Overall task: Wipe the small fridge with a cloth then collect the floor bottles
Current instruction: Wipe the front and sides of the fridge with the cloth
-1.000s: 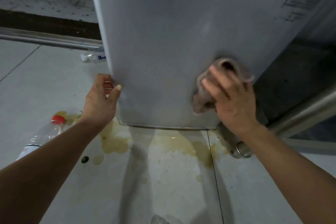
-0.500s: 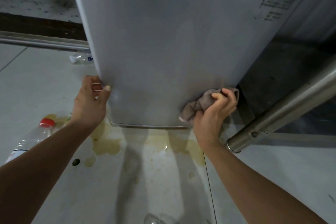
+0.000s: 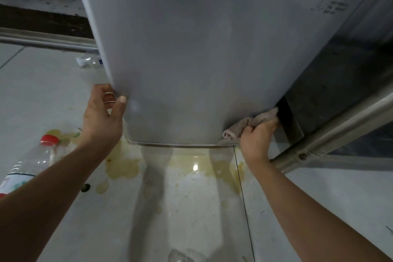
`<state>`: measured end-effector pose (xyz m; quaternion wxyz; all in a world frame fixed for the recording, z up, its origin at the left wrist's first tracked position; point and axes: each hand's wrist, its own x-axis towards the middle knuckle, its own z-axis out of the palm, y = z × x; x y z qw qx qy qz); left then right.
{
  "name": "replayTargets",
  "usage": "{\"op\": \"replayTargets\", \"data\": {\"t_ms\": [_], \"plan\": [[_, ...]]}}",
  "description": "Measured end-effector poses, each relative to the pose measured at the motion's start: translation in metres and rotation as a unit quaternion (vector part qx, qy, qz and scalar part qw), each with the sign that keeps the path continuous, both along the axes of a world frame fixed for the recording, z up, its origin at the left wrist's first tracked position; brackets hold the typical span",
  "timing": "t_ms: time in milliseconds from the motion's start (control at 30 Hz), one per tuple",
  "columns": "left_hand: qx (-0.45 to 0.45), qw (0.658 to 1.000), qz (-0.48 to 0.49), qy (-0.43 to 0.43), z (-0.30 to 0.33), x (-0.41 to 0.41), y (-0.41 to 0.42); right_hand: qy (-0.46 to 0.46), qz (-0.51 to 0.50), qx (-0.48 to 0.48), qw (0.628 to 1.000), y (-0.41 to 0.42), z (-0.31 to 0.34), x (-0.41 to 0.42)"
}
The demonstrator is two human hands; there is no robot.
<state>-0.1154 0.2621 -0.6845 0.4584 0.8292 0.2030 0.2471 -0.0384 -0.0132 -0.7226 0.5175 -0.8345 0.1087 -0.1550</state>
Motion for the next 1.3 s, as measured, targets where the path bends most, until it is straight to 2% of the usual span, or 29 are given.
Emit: {"op": "replayTargets", "data": {"t_ms": [67, 167, 267, 400, 467, 567, 667, 767, 833, 900, 1033, 1100, 1200, 1300], "plan": [[0.008, 1.0, -0.002, -0.003, -0.001, 0.0, 0.001, 0.069, 0.014, -0.017, 0.997, -0.002, -0.014, 0.001], [0.009, 1.0, -0.003, -0.002, 0.0, 0.0, 0.001, 0.164, -0.019, -0.049, 0.985, -0.004, -0.018, 0.007], [-0.003, 1.0, -0.002, 0.003, 0.0, 0.0, 0.001, 0.232, -0.044, -0.149, 0.96, -0.012, -0.009, 0.009], [-0.028, 1.0, -0.004, -0.004, -0.001, 0.0, 0.002, 0.166, -0.067, -0.081, 0.98, 0.007, 0.005, -0.002], [-0.033, 0.999, -0.004, -0.008, -0.001, 0.0, 0.001, 0.111, -0.071, -0.103, 0.986, 0.03, 0.009, -0.016], [-0.029, 0.999, -0.005, -0.016, -0.001, 0.0, 0.002, 0.028, 0.017, -0.137, 0.99, 0.072, 0.0, -0.041], [-0.033, 0.999, -0.011, -0.017, -0.003, 0.002, 0.004, 0.032, 0.065, -0.144, 0.987, 0.101, -0.005, -0.05], [-0.041, 0.999, -0.011, -0.013, -0.002, 0.002, 0.005, 0.021, 0.054, -0.012, 0.998, 0.096, 0.005, -0.037], [-0.036, 0.999, -0.011, -0.015, -0.003, 0.002, 0.007, 0.047, 0.043, 0.023, 0.998, 0.076, 0.006, -0.025], [-0.027, 0.999, -0.014, -0.015, -0.004, 0.003, 0.009, 0.086, 0.029, 0.002, 0.996, 0.055, 0.005, -0.017], [-0.026, 0.999, -0.031, -0.017, -0.006, 0.004, 0.013, -0.007, -0.024, -0.012, 1.0, 0.018, 0.011, -0.015], [-0.025, 0.999, -0.039, -0.019, -0.006, 0.005, 0.016, 0.002, -0.073, -0.012, 0.997, 0.011, 0.013, -0.016], [-0.024, 0.998, -0.055, -0.011, -0.006, 0.006, 0.02, 0.017, -0.09, -0.018, 0.996, 0.038, 0.008, -0.023], [-0.04, 0.997, -0.071, 0.002, -0.005, 0.005, 0.024, -0.023, -0.066, -0.023, 0.997, 0.087, 0.012, -0.034]]}}
